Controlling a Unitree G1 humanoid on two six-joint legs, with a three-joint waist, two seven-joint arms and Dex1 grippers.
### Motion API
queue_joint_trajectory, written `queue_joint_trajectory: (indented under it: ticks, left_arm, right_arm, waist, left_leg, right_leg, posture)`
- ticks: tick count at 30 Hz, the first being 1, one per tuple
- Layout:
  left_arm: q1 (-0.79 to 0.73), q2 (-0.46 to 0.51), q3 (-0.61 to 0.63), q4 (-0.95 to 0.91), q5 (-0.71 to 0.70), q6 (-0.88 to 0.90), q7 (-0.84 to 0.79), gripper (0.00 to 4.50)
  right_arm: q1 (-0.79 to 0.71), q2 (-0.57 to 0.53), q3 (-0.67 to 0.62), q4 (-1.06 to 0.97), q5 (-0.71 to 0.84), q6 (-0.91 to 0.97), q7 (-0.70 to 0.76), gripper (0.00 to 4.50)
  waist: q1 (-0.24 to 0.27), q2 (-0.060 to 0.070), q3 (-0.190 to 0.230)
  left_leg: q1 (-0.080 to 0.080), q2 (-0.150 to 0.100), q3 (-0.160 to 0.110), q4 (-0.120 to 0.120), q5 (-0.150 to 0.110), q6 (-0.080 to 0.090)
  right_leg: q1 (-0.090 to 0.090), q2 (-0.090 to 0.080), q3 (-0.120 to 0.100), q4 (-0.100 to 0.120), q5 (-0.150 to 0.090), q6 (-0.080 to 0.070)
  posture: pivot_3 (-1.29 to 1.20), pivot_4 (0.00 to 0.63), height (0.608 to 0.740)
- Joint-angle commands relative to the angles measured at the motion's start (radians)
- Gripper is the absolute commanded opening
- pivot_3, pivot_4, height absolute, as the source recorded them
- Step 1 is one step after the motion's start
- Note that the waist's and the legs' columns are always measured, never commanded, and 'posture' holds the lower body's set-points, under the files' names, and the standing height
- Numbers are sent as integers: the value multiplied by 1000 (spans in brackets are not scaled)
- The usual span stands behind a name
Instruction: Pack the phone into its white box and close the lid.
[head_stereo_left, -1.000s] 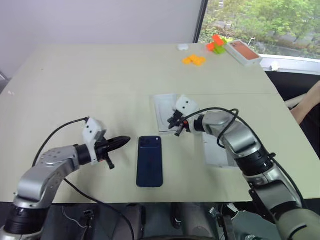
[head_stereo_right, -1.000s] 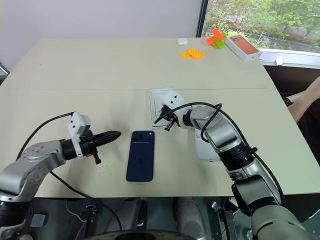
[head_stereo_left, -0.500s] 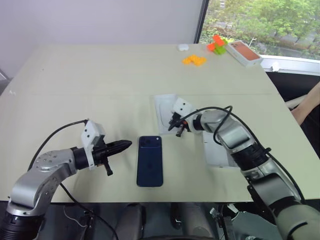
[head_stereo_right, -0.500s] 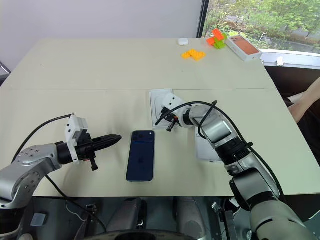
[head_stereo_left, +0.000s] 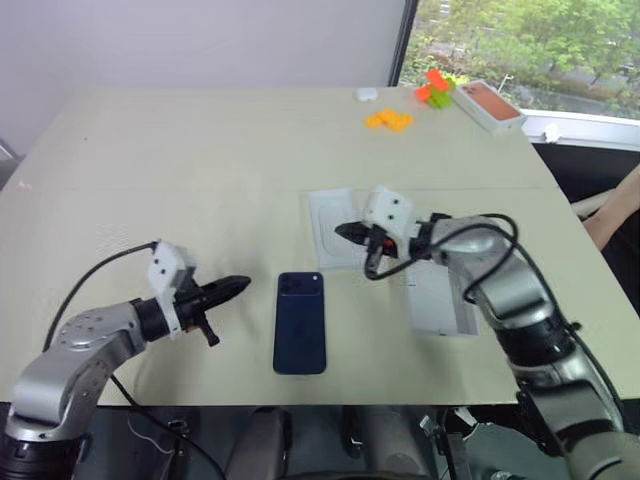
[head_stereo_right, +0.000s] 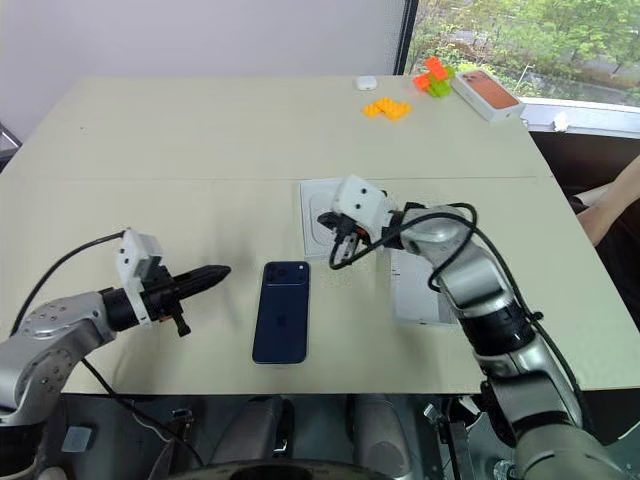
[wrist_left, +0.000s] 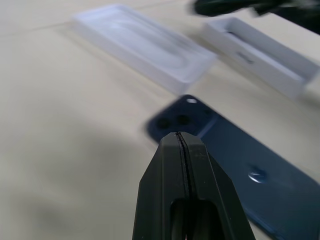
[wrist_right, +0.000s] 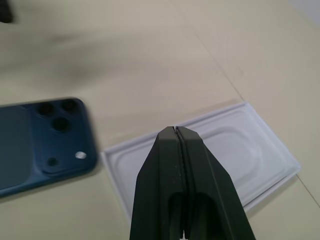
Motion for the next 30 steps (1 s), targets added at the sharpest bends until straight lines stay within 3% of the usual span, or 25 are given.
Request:
queue_joint_trajectory:
  ticks: [1, 3, 7, 9, 13, 16, 22, 30]
  left_arm:
    - [24, 5, 95, -4, -111, 120, 61, 577]
    - [32, 6, 126, 2, -174, 180, 75, 1419]
    - [70, -29, 219, 13, -452, 371, 204, 3484]
    - [102, -30, 205, -15, -521, 424, 249, 4415]
    - [161, -15, 164, -73, -571, 471, 305, 4415]
    - [161, -30, 172, -35, -688, 486, 411, 4457]
    - [159, -5, 119, -3, -870, 485, 575, 4457]
    - [83, 38, -31, 58, -1060, 436, 807, 4457]
  right_arm:
    - [53, -28, -51, -145, 112, 85, 42, 845]
    - [71, -44, -49, -182, 138, 116, 51, 1824]
    - [153, -68, -3, -252, 104, 55, 44, 3895]
    - [166, -71, 6, -258, 114, 53, 50, 3913]
    - [181, -91, 50, -221, 54, 5, 46, 3913]
    - [198, -109, 75, -198, 35, 2, 54, 3033]
    - [201, -91, 109, -182, 25, 2, 51, 32]
    - [182, -84, 210, -132, -78, -44, 43, 32]
  waist:
    - [0, 0, 0]
    - [-4, 0, 0]
    - [-2, 0, 0]
    - [-3, 0, 0]
    - [-2, 0, 0]
    - [2, 0, 0]
    - [-1, 0, 0]
    - [2, 0, 0]
  left_leg:
    - [0, 0, 0, 0, 0, 0]
    - [0, 0, 0, 0, 0, 0]
    - [1, 1, 0, 0, 0, 0]
    - [1, 1, 0, 0, 0, 0]
    - [1, 1, 1, 1, 0, 0]
    - [2, 1, 0, 1, 0, -1]
    - [2, 1, 0, 1, 0, -1]
    - [2, 0, 0, 1, 1, -1]
  right_leg:
    - [0, 0, 0, 0, 0, 0]
    - [0, 0, 0, 0, 0, 0]
    - [0, 1, 0, 0, 0, 0]
    - [1, 1, 0, 0, 0, 0]
    - [1, 0, 0, 0, 0, 0]
    - [1, 1, 0, 0, 0, 0]
    - [1, 1, 0, 1, 0, -1]
    - [2, 0, 0, 0, -2, -3]
  posture:
    - [0, 150, 740]
    - [0, 150, 740]
    - [0, 150, 740]
    - [0, 150, 740]
    - [0, 150, 740]
    - [0, 150, 740]
    - [0, 150, 740]
    - [0, 150, 740]
